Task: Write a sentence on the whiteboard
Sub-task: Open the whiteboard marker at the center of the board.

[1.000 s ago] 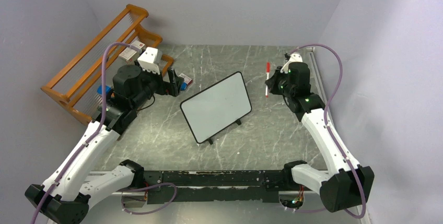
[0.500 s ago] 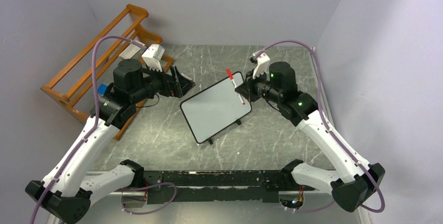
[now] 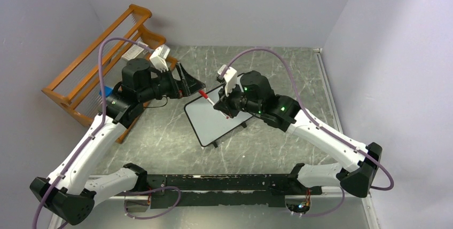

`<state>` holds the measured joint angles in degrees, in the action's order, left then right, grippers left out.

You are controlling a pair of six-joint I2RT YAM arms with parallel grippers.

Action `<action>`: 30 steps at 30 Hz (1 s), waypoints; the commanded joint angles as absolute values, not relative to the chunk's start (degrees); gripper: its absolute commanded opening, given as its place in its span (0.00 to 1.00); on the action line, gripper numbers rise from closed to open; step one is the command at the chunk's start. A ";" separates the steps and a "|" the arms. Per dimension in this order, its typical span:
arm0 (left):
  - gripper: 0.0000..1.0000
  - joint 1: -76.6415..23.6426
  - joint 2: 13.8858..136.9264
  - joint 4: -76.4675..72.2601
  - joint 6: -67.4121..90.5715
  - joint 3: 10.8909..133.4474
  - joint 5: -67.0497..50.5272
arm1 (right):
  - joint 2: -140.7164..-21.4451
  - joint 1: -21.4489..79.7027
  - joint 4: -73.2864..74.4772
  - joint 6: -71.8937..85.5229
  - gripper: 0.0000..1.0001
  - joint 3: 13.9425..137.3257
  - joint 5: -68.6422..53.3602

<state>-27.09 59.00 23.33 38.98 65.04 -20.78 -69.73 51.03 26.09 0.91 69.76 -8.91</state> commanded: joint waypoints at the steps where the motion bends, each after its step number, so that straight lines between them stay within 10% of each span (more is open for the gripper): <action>1: 0.95 -26.89 59.09 22.21 41.52 64.07 -21.61 | -69.91 53.49 23.94 -1.64 0.00 71.78 -4.45; 30: 0.05 -26.98 56.00 9.11 57.03 53.40 -24.12 | -70.96 56.91 14.32 -1.56 0.00 68.60 -0.47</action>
<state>-27.20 57.41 11.51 53.56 54.17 -24.56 -72.53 56.60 19.27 -2.48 69.78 -0.95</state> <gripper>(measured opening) 0.125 0.038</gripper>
